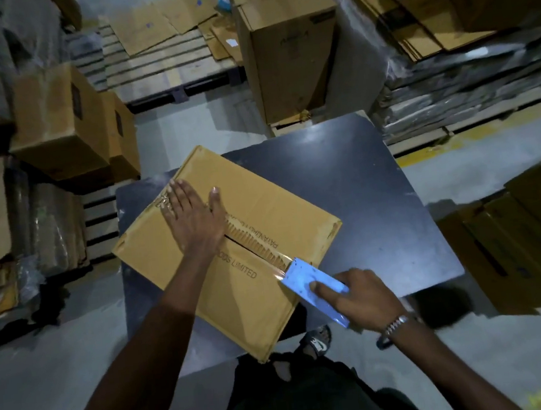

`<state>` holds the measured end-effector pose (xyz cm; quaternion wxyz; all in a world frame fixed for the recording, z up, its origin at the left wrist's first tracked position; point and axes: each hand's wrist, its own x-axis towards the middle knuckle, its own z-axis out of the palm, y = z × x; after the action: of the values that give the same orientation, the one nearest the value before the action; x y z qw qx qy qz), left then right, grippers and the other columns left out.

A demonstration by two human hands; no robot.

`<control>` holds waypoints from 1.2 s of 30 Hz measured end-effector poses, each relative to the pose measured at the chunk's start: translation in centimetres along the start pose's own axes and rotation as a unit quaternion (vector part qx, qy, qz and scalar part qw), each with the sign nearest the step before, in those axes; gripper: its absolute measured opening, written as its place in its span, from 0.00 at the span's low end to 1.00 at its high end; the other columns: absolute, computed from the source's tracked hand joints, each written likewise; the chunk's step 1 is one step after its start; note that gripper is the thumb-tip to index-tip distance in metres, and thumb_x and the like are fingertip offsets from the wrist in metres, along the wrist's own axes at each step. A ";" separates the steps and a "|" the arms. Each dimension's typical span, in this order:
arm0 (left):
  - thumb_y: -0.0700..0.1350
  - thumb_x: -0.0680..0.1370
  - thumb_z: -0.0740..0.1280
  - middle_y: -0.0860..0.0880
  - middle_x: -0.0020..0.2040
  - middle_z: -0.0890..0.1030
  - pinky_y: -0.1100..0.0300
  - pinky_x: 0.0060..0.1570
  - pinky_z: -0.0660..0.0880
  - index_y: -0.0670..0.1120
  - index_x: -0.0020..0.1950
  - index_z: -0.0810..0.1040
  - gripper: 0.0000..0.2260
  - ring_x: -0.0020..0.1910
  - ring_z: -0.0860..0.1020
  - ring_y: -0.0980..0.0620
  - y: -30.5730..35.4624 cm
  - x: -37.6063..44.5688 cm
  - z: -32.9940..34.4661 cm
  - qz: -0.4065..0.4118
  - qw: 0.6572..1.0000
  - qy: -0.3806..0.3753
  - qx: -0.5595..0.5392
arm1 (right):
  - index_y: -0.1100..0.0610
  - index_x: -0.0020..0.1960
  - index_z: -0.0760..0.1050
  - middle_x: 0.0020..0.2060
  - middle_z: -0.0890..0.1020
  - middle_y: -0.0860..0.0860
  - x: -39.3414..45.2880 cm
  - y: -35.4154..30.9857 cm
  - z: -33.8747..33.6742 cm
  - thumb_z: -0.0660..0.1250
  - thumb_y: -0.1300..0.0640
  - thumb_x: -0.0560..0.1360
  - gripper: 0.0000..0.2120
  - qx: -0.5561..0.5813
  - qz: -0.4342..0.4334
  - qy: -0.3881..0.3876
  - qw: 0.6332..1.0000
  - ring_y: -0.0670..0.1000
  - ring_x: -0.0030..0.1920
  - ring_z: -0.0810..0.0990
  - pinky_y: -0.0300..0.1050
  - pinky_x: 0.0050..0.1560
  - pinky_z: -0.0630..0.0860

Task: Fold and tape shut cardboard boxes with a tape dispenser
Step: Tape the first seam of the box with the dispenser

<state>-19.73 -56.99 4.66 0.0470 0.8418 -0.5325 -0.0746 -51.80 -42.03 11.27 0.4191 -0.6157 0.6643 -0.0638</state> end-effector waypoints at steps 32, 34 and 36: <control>0.62 0.81 0.63 0.44 0.87 0.42 0.37 0.81 0.51 0.42 0.86 0.43 0.45 0.86 0.42 0.46 3.0 -15.7 -0.1 0.538 0.833 -0.077 0.105 | 0.57 0.30 0.68 0.24 0.67 0.45 -0.7 7.7 1.9 0.69 0.35 0.77 0.30 0.155 -0.058 -0.015 0.986 0.44 0.25 0.67 0.44 0.30 0.62; 0.61 0.81 0.63 0.44 0.87 0.43 0.37 0.82 0.50 0.42 0.86 0.44 0.44 0.86 0.44 0.46 3.3 -14.2 0.1 0.546 0.829 -0.069 0.105 | 0.53 0.29 0.65 0.23 0.65 0.44 -0.7 7.0 1.4 0.70 0.36 0.78 0.29 0.159 -0.057 -0.001 0.986 0.43 0.24 0.65 0.41 0.29 0.60; 0.61 0.81 0.63 0.44 0.87 0.45 0.38 0.82 0.51 0.43 0.87 0.45 0.43 0.86 0.45 0.46 3.9 -12.3 0.0 0.544 0.831 -0.061 0.097 | 0.51 0.28 0.62 0.21 0.64 0.43 0.3 5.8 0.9 0.70 0.37 0.78 0.29 0.157 -0.057 0.021 0.986 0.42 0.23 0.64 0.40 0.28 0.59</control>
<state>-28.35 -47.57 6.24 -0.0345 0.4104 -0.9105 -0.0360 -55.66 -40.56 7.03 0.4922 -0.5776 0.6187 -0.2032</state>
